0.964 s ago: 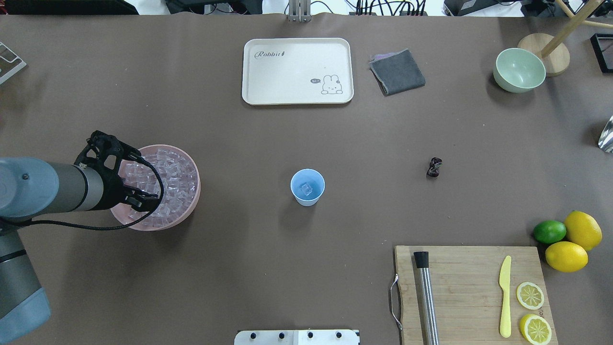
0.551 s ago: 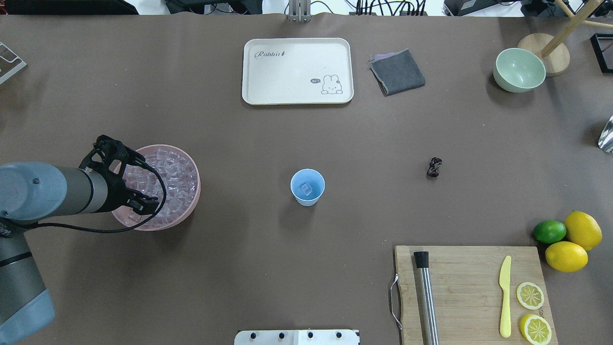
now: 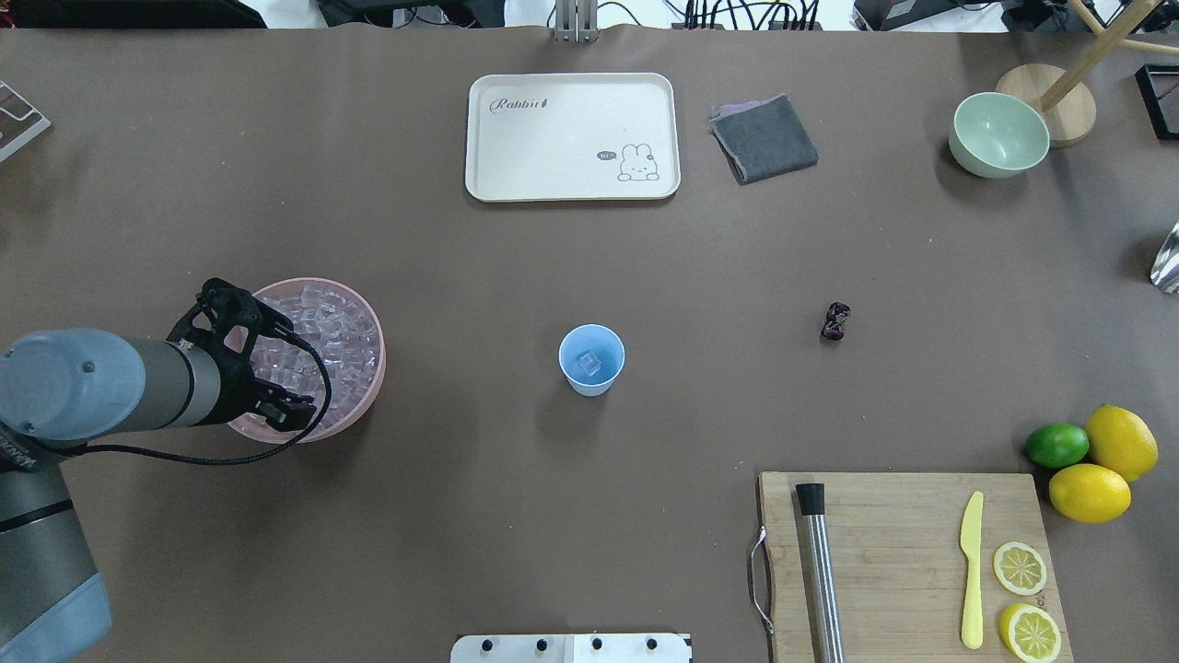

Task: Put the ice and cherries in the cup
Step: 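Lower the left gripper into the ice and grasp another cube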

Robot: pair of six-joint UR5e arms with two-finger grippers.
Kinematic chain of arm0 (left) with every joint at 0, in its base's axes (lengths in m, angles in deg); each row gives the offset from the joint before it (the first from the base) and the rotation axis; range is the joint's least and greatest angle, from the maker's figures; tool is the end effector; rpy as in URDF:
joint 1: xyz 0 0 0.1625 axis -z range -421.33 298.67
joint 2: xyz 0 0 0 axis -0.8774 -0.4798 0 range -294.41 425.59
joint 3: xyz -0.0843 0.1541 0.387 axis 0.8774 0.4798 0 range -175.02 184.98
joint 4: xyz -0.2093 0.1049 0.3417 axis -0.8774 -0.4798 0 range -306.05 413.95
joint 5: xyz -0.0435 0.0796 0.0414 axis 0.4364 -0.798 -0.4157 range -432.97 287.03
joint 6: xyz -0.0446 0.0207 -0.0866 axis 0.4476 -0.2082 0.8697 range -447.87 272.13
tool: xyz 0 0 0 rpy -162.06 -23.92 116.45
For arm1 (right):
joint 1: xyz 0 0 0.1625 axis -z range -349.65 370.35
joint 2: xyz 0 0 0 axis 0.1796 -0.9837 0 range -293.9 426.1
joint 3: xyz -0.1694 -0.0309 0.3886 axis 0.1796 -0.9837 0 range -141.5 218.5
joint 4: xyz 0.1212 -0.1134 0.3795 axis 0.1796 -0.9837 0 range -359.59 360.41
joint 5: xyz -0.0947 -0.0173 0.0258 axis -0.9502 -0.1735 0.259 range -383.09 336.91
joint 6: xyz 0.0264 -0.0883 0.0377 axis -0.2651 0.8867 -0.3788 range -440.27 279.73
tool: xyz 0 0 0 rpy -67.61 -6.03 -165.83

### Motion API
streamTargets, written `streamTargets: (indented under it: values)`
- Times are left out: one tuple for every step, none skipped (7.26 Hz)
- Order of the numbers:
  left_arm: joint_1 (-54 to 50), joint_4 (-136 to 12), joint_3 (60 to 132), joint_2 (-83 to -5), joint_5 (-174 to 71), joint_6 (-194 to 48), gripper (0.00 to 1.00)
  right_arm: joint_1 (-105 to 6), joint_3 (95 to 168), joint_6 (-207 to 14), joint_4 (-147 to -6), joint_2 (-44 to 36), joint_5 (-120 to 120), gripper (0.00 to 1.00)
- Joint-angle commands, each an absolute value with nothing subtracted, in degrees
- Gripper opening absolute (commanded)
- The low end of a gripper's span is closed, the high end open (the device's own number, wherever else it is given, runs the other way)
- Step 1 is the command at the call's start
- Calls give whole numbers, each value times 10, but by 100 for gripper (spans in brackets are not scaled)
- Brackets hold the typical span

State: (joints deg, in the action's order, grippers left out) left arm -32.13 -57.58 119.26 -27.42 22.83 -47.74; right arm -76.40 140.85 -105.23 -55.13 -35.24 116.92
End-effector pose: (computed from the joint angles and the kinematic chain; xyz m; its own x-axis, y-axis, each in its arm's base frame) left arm 0.3860 -0.3569 0.3973 0.6908 0.4853 -0.5360 -0.1694 0.8293 0.5325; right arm 0.0327 -0.4294 0.5666 0.5783 -0.0923 0.8106 -0.2183 0.9398 0.2628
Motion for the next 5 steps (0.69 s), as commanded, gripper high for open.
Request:
streamTargets:
  values:
    - [-331,-576,1189,-276,228,-472,87,-764,1409,-1052,-551,-352,1169,100]
    - [-333,-576,1189,-276,228,-472,88,-764,1409,-1052,-551,-352,1169,100]
    - [-333,-576,1180,-280,228,-472,88,-764,1409,-1052,-551,-352,1169,100]
    - [-334,-576,1164,-298,228,-472,88,-764,1409,-1052,-551,-352,1169,100]
    - [-333,-576,1159,-306,228,-472,88,-764,1408,-1052,-551,-352,1169,100]
